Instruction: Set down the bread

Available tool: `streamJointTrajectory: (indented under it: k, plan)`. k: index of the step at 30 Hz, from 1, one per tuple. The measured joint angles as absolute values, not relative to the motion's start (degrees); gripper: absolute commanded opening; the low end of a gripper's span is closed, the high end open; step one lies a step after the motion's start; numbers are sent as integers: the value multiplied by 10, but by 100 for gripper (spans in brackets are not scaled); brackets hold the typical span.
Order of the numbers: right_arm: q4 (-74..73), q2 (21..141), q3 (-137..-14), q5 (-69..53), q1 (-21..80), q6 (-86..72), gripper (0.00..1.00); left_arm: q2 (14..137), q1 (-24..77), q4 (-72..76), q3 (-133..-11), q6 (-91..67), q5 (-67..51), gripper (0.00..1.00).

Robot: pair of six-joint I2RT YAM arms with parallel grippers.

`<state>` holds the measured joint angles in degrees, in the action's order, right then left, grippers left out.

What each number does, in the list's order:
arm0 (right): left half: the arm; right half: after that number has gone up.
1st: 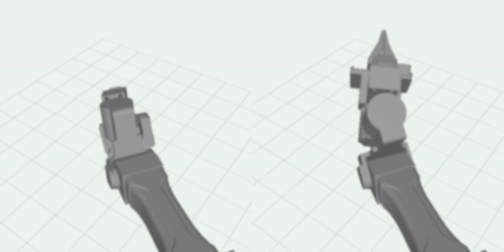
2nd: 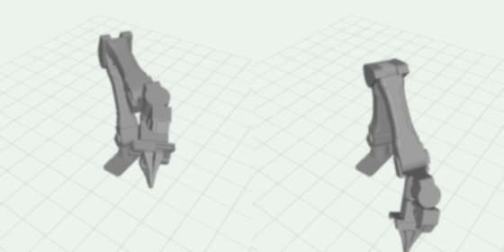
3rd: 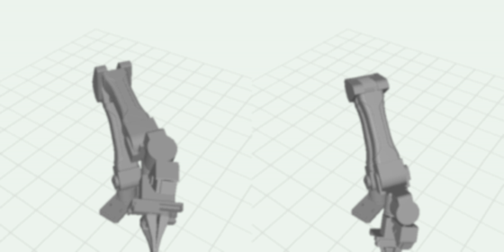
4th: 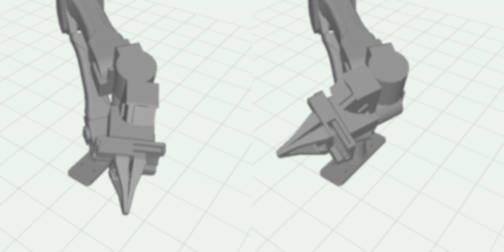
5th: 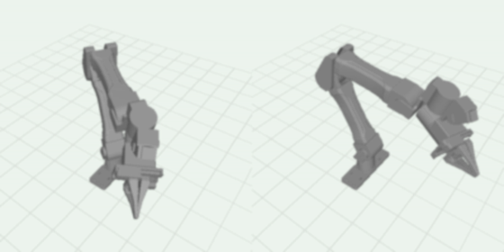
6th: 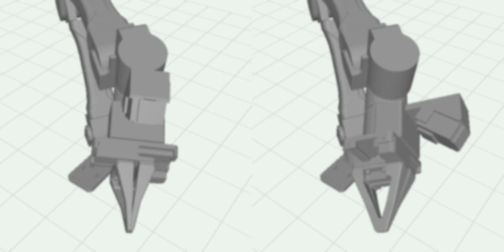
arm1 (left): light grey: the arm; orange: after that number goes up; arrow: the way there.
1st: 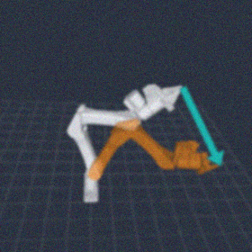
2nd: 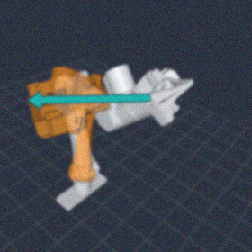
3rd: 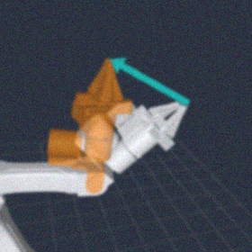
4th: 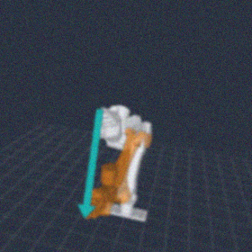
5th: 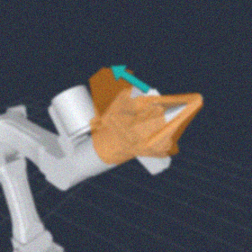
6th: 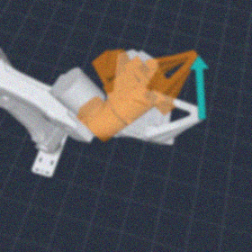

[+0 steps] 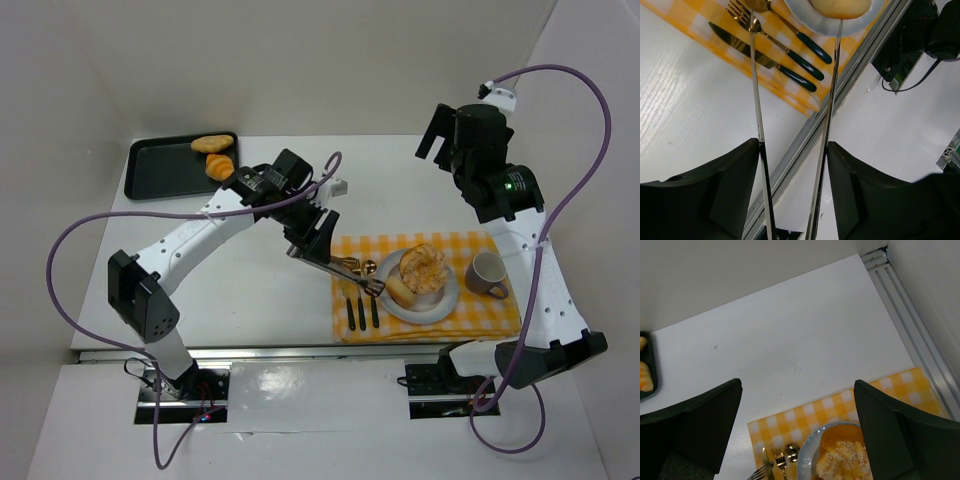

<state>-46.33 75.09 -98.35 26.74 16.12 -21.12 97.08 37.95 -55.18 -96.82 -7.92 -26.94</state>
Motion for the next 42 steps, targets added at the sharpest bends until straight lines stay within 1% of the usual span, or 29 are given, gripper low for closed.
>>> streamJointTrajectory:
  k: [9, 11, 14, 15, 17, 19, 23, 28, 31, 34, 38, 40, 42]
  plan:
    - [-463, 745, -983, 267, 161, -211, 100, 967, 363, -548, -968, -90, -253, 66]
    - [-463, 744, -983, 267, 161, -211, 100, 960, 339, -548, -967, -98, -246, 62]
    - [-463, 744, -983, 267, 161, -211, 100, 936, 280, -532, -953, -118, -242, 62]
    - [-463, 744, -983, 267, 161, -211, 100, 924, 256, -526, -945, -126, -240, 60]
    - [-463, 744, -983, 267, 161, -211, 100, 907, 225, -514, -931, -138, -237, 60]
    - [-463, 744, -983, 267, 161, -211, 100, 893, 219, -503, -914, -142, -223, 63]
    - [-463, 744, -980, 268, 161, -211, 100, 883, 263, -496, -850, -149, -192, 75]
    - [-463, 744, -978, 262, 161, -211, 100, 901, 362, -469, -755, -158, -167, 74]
    - [-463, 744, -978, 260, 161, -211, 100, 931, 418, -444, -727, -170, -137, 73]
    - [-463, 744, -978, 260, 161, -211, 100, 953, 441, -413, -708, -181, -112, 73]
    - [-463, 744, -978, 260, 161, -211, 100, 960, 448, -383, -687, -183, -73, 69]
    - [-463, 744, -978, 260, 161, -211, 100, 964, 452, -366, -681, -183, -54, 69]
    - [-463, 744, -978, 260, 161, -211, 100, 970, 456, -350, -671, -182, -40, 66]
